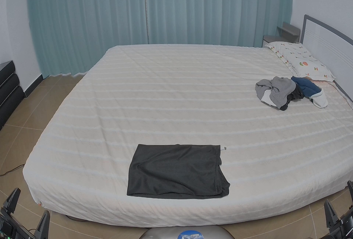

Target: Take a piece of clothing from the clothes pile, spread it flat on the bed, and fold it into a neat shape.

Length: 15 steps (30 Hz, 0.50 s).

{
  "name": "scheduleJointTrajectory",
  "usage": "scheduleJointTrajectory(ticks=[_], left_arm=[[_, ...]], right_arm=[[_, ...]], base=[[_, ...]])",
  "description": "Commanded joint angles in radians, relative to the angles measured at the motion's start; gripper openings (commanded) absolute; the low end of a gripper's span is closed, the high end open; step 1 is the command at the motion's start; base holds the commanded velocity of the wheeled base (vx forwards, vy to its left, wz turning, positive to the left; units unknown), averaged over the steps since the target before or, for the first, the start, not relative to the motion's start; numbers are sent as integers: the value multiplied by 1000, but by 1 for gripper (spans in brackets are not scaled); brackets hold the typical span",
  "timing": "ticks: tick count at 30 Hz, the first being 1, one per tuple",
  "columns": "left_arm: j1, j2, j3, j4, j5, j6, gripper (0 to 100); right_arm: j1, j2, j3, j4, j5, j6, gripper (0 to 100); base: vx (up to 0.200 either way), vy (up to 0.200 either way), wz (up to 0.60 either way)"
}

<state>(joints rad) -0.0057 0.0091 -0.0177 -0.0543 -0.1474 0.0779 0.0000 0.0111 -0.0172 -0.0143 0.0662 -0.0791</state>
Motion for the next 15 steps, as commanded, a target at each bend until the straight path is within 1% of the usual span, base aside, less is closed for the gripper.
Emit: scheduleJointTrajectory(ticks=[1, 2, 3, 6, 8, 9, 10, 11, 12, 13, 15], left_arm=[[0, -8, 18, -1, 2, -61, 100], [0, -8, 18, -1, 16, -89, 100], [0, -8, 18, 1, 20, -98, 100], [0, -8, 18, 4, 49, -104, 100], [1, -9, 18, 21, 170, -104, 100], [0, -9, 18, 31, 192, -109, 100], [0, -9, 18, 37, 192, -112, 100], [0, -9, 18, 50, 170, -104, 100], [0, -9, 18, 50, 169, -101, 100], [0, -9, 18, 50, 140, -96, 100], [0, -9, 18, 50, 126, -93, 100]], right_arm=[[2, -11, 17, 0, -9, 24, 100], [0, -11, 17, 10, -34, 52, 100], [2, -11, 17, 13, -45, 64, 100], [0, -11, 17, 13, -54, 73, 100], [0, -11, 17, 13, -60, 81, 100], [0, -11, 17, 13, -63, 82, 100], [0, -11, 17, 13, -72, 84, 100], [0, -11, 17, 13, -72, 84, 100], [2, -11, 17, 13, -72, 84, 100], [2, -11, 17, 13, -71, 84, 100], [2, -11, 17, 13, -71, 84, 100]], base=[[0, 0, 0], [0, 0, 0], [0, 0, 0], [0, 0, 0], [0, 0, 0], [0, 0, 0], [0, 0, 0], [0, 0, 0], [0, 0, 0], [0, 0, 0], [0, 0, 0]])
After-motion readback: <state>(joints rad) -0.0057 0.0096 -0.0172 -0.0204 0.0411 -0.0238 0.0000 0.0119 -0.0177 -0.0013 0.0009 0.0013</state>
